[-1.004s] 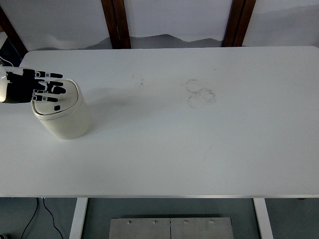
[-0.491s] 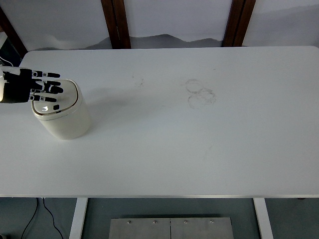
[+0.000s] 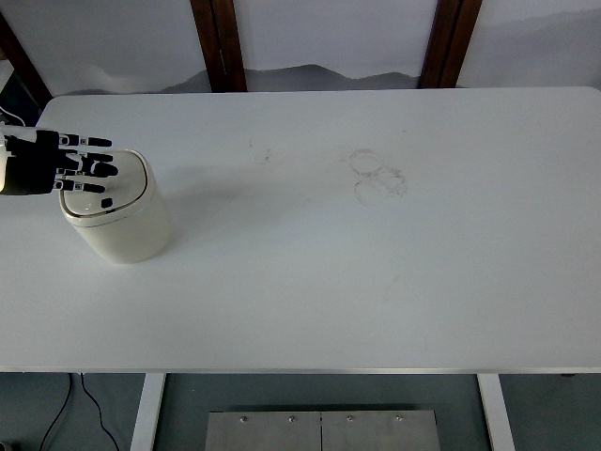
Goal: Close trash bin
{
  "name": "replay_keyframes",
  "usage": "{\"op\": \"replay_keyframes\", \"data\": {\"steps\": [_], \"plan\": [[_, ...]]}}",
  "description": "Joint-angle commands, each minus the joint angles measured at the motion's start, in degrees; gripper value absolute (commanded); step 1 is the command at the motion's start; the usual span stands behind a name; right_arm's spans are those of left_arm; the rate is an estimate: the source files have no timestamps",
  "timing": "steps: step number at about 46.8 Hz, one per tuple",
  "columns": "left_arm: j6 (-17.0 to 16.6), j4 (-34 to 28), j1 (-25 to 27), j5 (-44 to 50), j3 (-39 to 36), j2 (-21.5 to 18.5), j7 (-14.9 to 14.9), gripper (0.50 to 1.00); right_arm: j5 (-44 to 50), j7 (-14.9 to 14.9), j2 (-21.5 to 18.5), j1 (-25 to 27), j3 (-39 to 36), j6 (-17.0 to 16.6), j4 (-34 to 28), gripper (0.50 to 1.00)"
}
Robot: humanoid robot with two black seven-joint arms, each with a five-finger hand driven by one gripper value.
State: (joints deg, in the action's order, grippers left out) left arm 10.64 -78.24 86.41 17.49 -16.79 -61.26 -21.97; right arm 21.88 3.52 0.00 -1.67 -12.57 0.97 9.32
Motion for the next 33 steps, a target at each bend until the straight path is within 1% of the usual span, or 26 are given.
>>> {"op": "replay_keyframes", "data": {"steps": [1,11,33], "plan": [[0.0,0.0,-0.1,0.0,0.0,0.0,0.0,1.000,0.0,0.0,0.0,0.0,0.0,0.0,0.0,0.995],[0.0,0.1,-1.2,0.0,0.0,-0.1,0.0,1.000,0.0,0.0,0.0,0.0,0.0,0.0,0.0,0.995],[0.0,0.2,-1.2,0.0,0.0,-0.3,0.0,1.000,0.0,0.0,0.0,0.0,0.0,0.0,0.0,0.995]]}}
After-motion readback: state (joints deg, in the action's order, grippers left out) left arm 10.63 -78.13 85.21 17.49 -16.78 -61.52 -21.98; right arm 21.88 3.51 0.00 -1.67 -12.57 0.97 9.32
